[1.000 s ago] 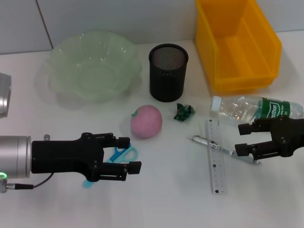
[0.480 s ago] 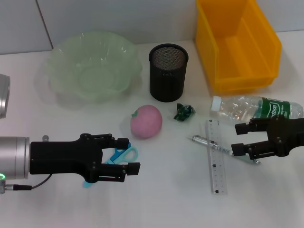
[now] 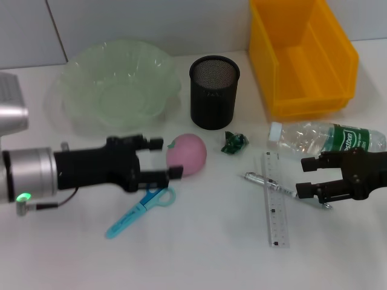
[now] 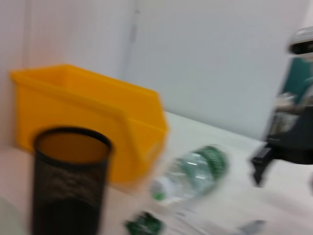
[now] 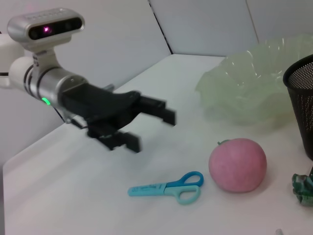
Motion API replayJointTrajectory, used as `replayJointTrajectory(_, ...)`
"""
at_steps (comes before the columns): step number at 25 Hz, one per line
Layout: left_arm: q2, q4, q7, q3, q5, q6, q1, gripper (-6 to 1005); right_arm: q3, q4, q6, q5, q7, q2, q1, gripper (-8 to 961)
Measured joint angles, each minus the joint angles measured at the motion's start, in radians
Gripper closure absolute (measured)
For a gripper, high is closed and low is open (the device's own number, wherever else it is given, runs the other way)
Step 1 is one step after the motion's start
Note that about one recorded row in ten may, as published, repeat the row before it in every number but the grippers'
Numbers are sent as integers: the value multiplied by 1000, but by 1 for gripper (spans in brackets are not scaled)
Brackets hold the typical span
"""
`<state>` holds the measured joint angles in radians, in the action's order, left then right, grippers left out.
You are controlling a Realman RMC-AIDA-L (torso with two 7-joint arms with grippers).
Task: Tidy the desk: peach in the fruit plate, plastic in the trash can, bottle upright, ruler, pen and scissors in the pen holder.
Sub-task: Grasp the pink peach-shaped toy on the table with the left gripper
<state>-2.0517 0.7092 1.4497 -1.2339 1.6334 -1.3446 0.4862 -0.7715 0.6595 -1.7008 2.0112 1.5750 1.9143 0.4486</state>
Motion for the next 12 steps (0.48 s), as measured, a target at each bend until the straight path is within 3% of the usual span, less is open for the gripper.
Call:
replayJointTrajectory(4, -24, 18, -72, -34, -8, 126, 9, 188, 1, 0, 2, 0, 0, 3, 3, 134)
replayJointTrajectory(12, -27, 7, -37, -272, -11, 386, 80, 188, 1, 0, 8, 0, 0, 3, 8, 134)
